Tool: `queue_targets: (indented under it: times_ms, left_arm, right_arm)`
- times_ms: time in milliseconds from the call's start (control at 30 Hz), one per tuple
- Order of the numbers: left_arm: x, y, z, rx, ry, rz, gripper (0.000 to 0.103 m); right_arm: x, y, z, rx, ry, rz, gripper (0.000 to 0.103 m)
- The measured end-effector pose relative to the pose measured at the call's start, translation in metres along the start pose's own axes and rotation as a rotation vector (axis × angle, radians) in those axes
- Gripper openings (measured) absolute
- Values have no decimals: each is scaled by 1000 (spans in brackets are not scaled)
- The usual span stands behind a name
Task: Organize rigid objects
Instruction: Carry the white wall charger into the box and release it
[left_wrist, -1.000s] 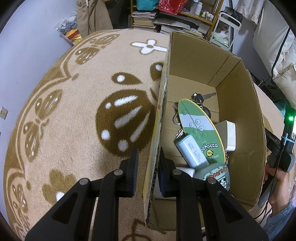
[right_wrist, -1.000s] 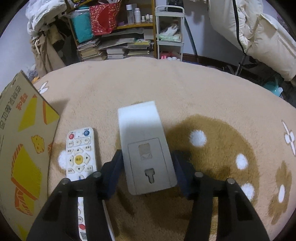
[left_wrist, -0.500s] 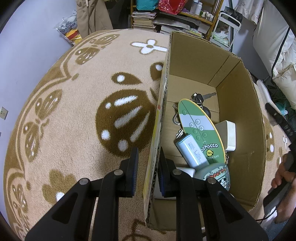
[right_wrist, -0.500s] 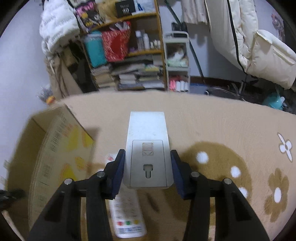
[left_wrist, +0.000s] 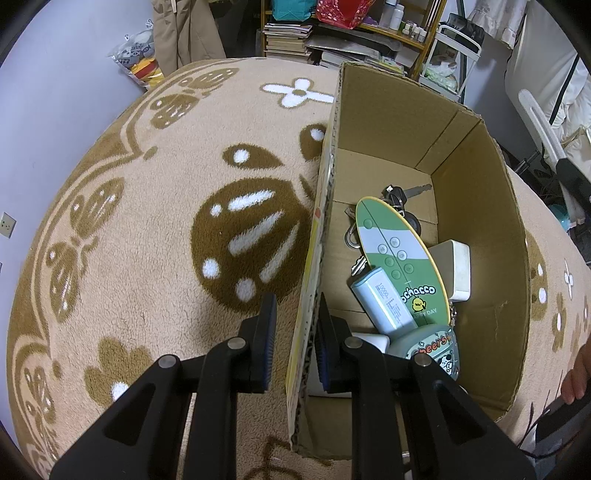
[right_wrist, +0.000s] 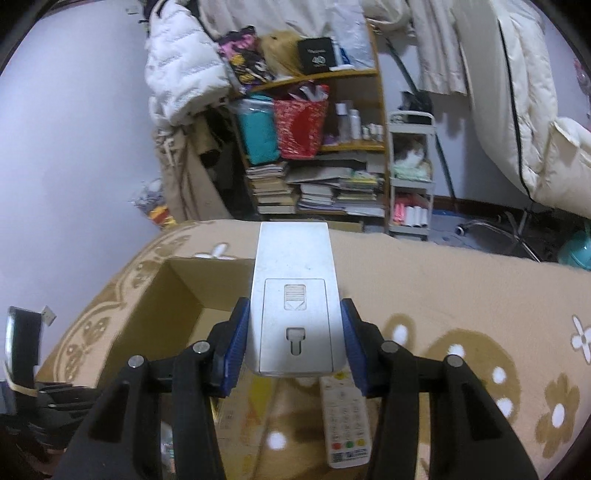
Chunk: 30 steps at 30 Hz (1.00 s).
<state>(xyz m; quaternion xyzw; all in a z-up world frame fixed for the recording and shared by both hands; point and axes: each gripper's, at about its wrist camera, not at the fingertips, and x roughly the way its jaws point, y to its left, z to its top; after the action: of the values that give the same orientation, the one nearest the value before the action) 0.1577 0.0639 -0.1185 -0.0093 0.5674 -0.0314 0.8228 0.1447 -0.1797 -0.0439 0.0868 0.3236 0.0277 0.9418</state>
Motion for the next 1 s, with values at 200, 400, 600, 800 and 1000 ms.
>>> queue_targets:
  times_ms: [200, 400, 600, 800, 1000]
  left_arm:
    - [0, 0, 0, 0, -1, 0, 19]
    - [0, 0, 0, 5, -2, 5, 19]
    - [0, 0, 1, 5, 0, 5, 19]
    - [0, 0, 1, 3, -1, 0, 19]
    - [-2, 1, 0, -5, -1, -8, 18]
  right_arm:
    - [-2, 24, -3, -39, 17, 60, 51]
    - [6, 45, -15, -81, 48, 90, 51]
    - [13, 60, -27, -118, 94, 118, 51]
    - [20, 66, -36, -154, 137, 122, 51]
    - [17, 66, -34, -188, 131, 103, 51]
